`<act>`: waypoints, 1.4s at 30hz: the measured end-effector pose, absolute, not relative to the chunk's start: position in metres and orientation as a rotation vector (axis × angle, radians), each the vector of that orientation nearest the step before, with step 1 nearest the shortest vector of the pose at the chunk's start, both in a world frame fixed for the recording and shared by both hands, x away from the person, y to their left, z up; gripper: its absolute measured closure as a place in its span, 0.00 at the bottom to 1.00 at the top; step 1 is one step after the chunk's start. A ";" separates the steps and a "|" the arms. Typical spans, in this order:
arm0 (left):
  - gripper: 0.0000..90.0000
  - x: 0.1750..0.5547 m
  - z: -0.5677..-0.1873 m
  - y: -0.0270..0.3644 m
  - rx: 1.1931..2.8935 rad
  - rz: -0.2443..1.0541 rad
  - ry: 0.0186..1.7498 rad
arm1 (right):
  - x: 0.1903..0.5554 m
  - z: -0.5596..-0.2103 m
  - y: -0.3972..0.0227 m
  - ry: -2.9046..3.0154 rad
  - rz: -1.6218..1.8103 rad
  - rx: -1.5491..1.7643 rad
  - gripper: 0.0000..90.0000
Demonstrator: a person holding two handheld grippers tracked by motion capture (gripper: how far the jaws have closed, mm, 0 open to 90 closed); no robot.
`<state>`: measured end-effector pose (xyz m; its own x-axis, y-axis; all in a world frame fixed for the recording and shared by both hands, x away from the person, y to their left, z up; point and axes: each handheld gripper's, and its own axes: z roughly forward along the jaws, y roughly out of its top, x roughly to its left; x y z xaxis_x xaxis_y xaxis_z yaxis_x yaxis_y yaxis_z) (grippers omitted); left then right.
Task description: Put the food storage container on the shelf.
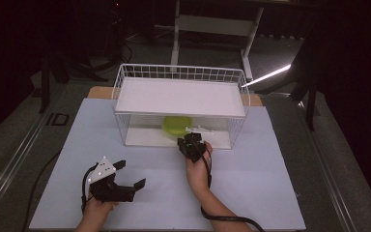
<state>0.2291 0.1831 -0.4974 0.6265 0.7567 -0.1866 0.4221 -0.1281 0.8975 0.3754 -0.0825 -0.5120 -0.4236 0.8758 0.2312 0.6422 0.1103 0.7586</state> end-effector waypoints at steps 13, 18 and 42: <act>0.02 0.230 -0.497 0.184 1.754 0.352 0.944 | 0.372 -0.513 -0.081 2.140 1.212 1.485 0.95; 0.02 0.230 -0.496 0.183 1.757 0.362 0.908 | 0.356 -0.506 -0.088 2.156 1.239 1.433 0.84; 0.02 0.227 -0.485 0.199 1.742 0.298 0.841 | 0.302 -0.483 -0.128 2.282 1.357 1.121 0.21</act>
<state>0.2272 0.1993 -0.4848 0.7141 0.6672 -0.2117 0.3855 -0.1224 0.9145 0.3017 -0.1283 -0.4828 -0.6690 0.7264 0.1572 0.4851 0.2665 0.8329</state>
